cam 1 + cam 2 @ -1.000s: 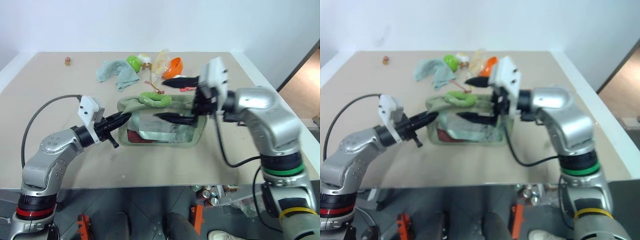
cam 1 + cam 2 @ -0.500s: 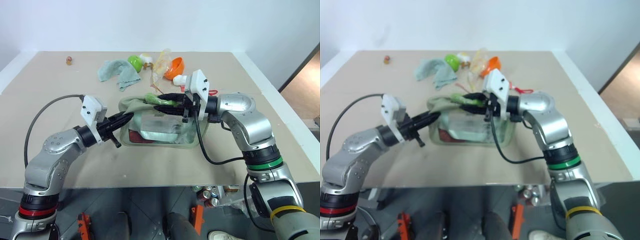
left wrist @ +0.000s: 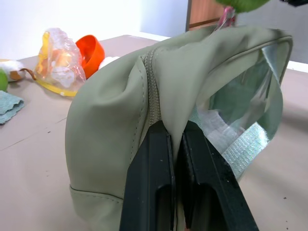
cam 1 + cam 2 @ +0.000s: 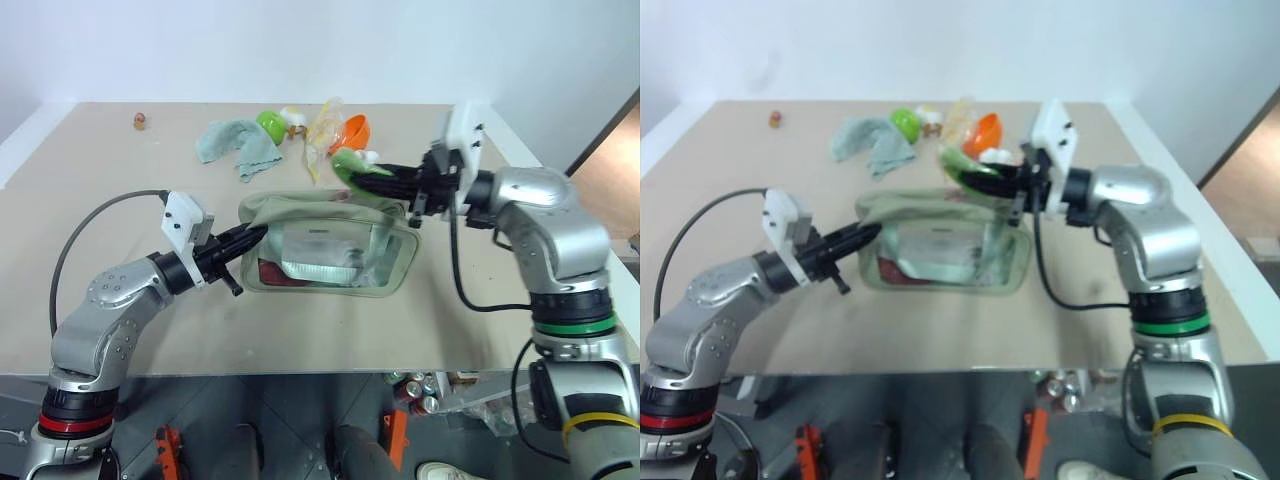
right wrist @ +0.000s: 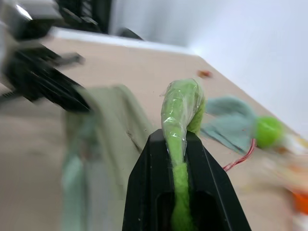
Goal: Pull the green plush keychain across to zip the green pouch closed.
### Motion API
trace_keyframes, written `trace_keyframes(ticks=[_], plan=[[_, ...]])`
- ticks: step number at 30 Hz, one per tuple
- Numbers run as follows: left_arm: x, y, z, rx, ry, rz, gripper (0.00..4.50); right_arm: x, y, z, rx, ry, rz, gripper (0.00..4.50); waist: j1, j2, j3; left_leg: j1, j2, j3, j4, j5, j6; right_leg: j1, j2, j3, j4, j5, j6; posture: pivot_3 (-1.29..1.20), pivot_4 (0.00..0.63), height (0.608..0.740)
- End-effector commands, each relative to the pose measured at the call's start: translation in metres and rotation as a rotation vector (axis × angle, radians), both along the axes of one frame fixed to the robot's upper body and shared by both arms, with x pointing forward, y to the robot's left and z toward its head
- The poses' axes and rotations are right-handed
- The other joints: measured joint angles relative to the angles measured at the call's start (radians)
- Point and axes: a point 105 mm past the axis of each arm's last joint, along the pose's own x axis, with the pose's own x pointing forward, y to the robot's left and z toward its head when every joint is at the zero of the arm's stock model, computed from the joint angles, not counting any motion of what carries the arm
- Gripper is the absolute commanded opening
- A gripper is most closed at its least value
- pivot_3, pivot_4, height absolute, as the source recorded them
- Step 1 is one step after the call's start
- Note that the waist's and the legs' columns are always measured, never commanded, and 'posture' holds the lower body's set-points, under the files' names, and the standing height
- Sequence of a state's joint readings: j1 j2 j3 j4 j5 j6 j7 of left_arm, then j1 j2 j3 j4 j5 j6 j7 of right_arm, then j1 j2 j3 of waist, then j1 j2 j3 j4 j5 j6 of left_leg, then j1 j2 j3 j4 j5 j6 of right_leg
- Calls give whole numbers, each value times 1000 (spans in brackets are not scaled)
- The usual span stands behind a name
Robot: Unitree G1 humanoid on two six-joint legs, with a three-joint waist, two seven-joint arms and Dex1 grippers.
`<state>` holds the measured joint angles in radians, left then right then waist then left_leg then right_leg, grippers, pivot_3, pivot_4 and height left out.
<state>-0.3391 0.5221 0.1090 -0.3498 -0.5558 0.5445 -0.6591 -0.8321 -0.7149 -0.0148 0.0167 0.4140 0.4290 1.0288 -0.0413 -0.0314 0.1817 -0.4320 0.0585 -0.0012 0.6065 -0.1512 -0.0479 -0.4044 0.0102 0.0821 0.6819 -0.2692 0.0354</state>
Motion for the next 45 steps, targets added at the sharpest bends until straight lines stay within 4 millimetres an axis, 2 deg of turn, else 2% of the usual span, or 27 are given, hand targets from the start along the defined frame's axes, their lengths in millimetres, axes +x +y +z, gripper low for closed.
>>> trace_keyframes(ticks=[1, 8, 11, 12, 13, 16, 21, 24, 26, 29, 32, 36, 41, 42, 45], plan=[[5, 6, 1, 4, -6, 51, 0, 2, -36, 17, -12, -82, -117, 15, -2, 0, 0, 0, 0, 0, 0, 0, 0, 0, 0, 0, 0, 0, 0, 0, 150, 740], [13, 12, 12, 11, -68, 124, 0, 11, -111, 12, -102, -104, -414, 15, -2, 0, 0, 0, 0, 2, -1, 0, 0, -1, 0, 2, 0, 0, 0, 0, 150, 740], [13, 11, 15, 9, -87, 135, 0, 11, -127, -4, -140, -74, -521, 15, -4, 0, 0, 0, 0, 1, -1, 0, 0, -1, 0, 2, 0, 0, 0, 0, 150, 740], [13, 11, 16, 9, -91, 139, 0, 10, -127, -9, -151, -68, -533, 15, -4, 0, 0, 0, 0, 1, -1, 0, 0, -1, 0, 2, 0, 0, 0, 0, 150, 740], [14, 11, 17, 1, -98, 148, 0, 9, -118, -22, -135, -35, -520, 15, -5, 0, 0, 0, 0, 1, -1, 0, 0, -1, 0, 2, 0, 0, 0, 0, 150, 740], [15, 8, 19, -9, -108, 165, 0, 2, -86, -77, -174, 73, -471, 15, -5, 0, 0, 1, 0, 1, -2, 0, 0, -1, 1, 2, 0, 0, 0, 0, 150, 740], [19, 7, 20, -29, -114, 198, 0, 3, -53, -139, -180, 161, -464, 15, -6, 0, 0, 1, 1, 1, -2, 0, -1, -1, 1, 2, 1, 0, 0, 0, 150, 740], [21, 6, 21, -44, -113, 214, 0, 14, -50, -157, -158, 170, -501, 15, -8, 0, 0, 2, 1, 2, 0, 1, 0, 0, 2, 3, 1, 3, 1, 0, 150, 740], [21, 6, 20, -49, -105, 211, 0, 21, -50, -154, -117, 151, -521, 15, -10, 0, 0, 2, 0, 2, 0, 2, 0, 0, 2, 4, 0, 4, 1, 0, 150, 740], [16, 3, 17, -76, -74, 170, 0, 30, -53, -128, 33, 126, -528, 15, -10, 0, 0, 3, 1, 2, 0, 3, 1, 0, 2, 4, 0, 5, 1, 0, 150, 740], [15, 4, 14, -85, -49, 162, 1067, 29, -57, -101, 146, 114, -500, 1015, -7, 0, 0, 2, 1, 2, -1, 3, 1, -1, 3, 4, 0, 5, 1, 0, 150, 740], [16, 15, 12, -73, -42, 185, 2431, 14, -64, -56, 287, 95, -420, 2378, -6, 0, 0, 1, 0, 1, -2, 2, 1, -1, 2, 4, 0, 4, 2, 0, 150, 740], [17, 30, 17, -66, -49, 198, 4146, -10, -74, -26, 329, 78, -351, 4131, -5, 0, 0, 0, -1, 1, -2, 1, 1, -1, 1, 3, -1, 2, 2, 0, 150, 740], [15, 36, 24, -98, -52, 195, 4445, -15, -78, -22, 323, 74, -353, 4448, -5, 0, 0, 0, 0, 1, -2, 1, 1, -1, 1, 3, -1, 2, 2, 0, 150, 740], [4, 53, 35, -146, -45, 191, 4445, -28, -87, -14, 347, 93, -349, 4448, -6, 0, 0, 0, 0, 1, -2, 1, 1, -1, 1, 3, 0, 2, 1, 0, 150, 740]])
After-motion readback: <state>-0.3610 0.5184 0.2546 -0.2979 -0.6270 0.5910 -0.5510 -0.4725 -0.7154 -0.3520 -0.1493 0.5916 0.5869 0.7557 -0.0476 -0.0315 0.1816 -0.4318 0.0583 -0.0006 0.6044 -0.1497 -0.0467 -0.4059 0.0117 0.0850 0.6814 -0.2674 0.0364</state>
